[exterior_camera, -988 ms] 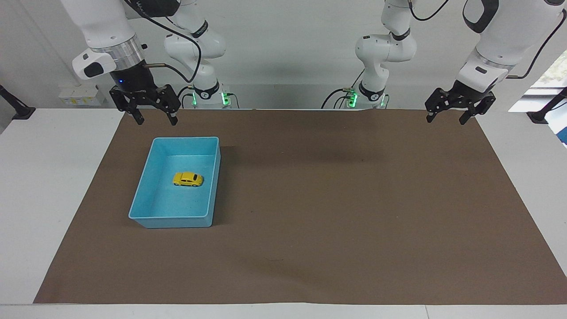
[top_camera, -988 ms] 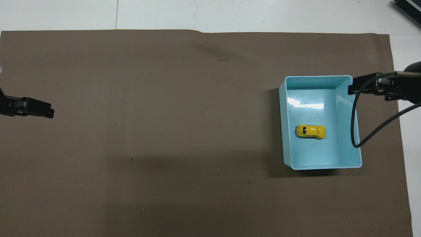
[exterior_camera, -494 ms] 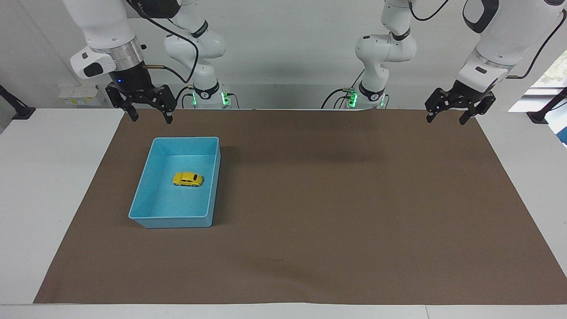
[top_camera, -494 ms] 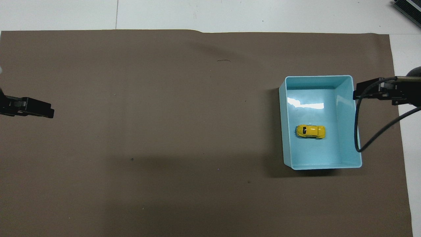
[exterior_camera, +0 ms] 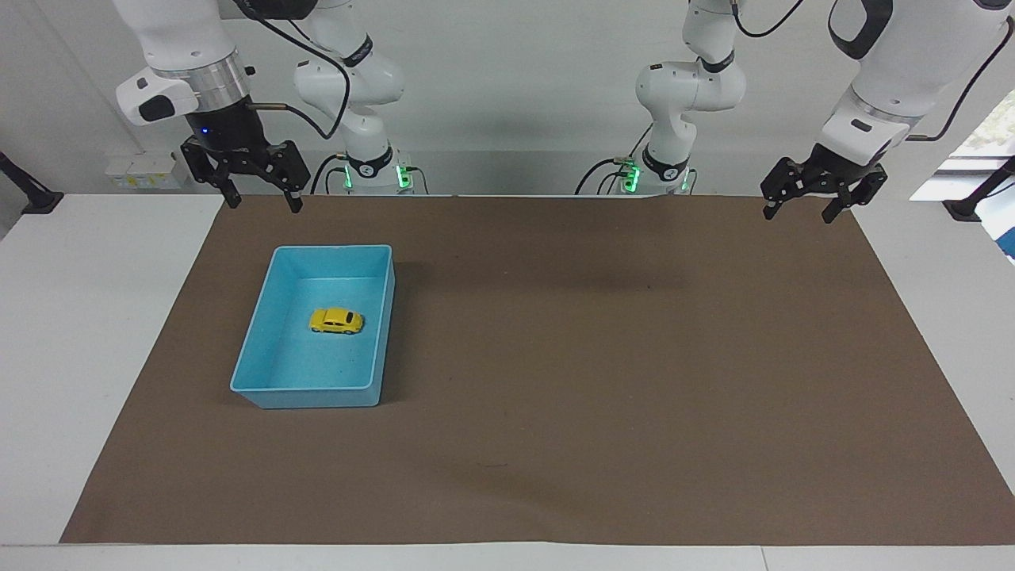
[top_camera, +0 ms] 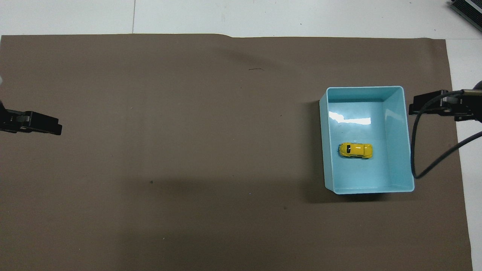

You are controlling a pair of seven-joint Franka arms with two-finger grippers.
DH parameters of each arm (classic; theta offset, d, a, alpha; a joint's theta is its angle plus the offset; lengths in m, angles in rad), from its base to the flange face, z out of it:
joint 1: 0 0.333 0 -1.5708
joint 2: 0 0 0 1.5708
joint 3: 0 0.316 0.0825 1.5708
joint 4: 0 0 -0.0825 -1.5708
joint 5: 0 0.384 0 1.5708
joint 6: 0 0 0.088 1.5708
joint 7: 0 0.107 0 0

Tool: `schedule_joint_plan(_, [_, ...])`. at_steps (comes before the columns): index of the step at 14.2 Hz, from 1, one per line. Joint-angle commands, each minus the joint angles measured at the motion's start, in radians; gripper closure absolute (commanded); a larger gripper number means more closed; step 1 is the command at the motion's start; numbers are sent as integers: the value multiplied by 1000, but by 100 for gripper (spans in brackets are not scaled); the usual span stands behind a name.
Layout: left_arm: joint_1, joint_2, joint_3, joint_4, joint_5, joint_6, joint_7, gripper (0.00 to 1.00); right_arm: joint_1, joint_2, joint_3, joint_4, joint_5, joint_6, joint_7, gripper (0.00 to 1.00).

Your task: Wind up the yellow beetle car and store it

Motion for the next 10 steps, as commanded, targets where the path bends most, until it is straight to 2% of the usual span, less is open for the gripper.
schedule_joint_plan(1, [6, -19, -4, -15, 9, -10, -9, 0, -14, -9, -5, -3, -5, -11, 0, 0])
schedule_joint_plan(10, [6, -19, -4, -15, 9, -10, -9, 0, -12, -9, -11, -6, 9, -6, 2, 0])
